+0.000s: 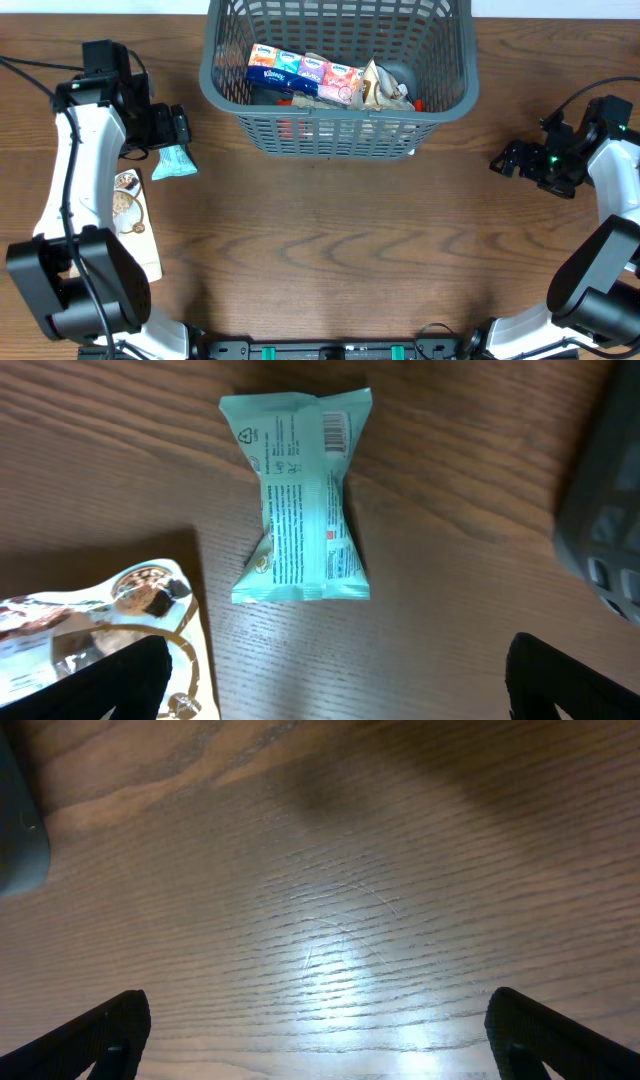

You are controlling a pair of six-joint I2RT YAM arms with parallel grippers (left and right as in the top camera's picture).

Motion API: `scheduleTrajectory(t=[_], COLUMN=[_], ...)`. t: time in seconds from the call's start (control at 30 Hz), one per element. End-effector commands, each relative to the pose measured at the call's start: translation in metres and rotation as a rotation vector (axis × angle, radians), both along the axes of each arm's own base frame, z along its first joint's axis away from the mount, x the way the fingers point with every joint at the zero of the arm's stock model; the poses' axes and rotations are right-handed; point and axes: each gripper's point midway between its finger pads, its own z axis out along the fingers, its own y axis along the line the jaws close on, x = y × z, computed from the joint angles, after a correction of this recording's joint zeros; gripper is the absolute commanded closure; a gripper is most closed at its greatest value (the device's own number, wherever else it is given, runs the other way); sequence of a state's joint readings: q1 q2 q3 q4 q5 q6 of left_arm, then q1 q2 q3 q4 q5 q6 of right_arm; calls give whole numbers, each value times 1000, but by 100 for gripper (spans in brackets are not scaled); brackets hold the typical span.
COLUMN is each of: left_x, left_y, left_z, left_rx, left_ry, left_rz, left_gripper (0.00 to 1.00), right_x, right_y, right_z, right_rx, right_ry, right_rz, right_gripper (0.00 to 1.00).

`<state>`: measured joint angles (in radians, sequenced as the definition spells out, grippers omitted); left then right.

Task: Pack container
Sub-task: 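Grasp the light-blue wet-wipe pouch with the left gripper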

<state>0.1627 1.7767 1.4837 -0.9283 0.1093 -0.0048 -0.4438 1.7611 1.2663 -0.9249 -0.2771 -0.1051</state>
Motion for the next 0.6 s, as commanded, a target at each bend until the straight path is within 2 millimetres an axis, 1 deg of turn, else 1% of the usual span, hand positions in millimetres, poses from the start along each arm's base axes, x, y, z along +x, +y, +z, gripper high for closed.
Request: scheduleTrajectory(t=[0.0, 0.13, 0.33, 0.57], left_x=[9, 17, 24, 22], left_y=[2, 3, 10, 14], left_z=[-8, -24, -47, -69], left_rx=[-14, -16, 13, 18], left_ry=[2, 11, 41, 95], left_rz=[17, 17, 27, 86], left_gripper=[1, 1, 1, 0], right_x=[0, 1, 1, 1], right_y=[4, 4, 4, 3], right_z=[-1, -1, -1, -1], right_rx=[11, 10, 10, 9], right_ry=[-2, -5, -5, -6], right_rz=[7, 7, 7, 7], right_gripper=[1, 1, 1, 1])
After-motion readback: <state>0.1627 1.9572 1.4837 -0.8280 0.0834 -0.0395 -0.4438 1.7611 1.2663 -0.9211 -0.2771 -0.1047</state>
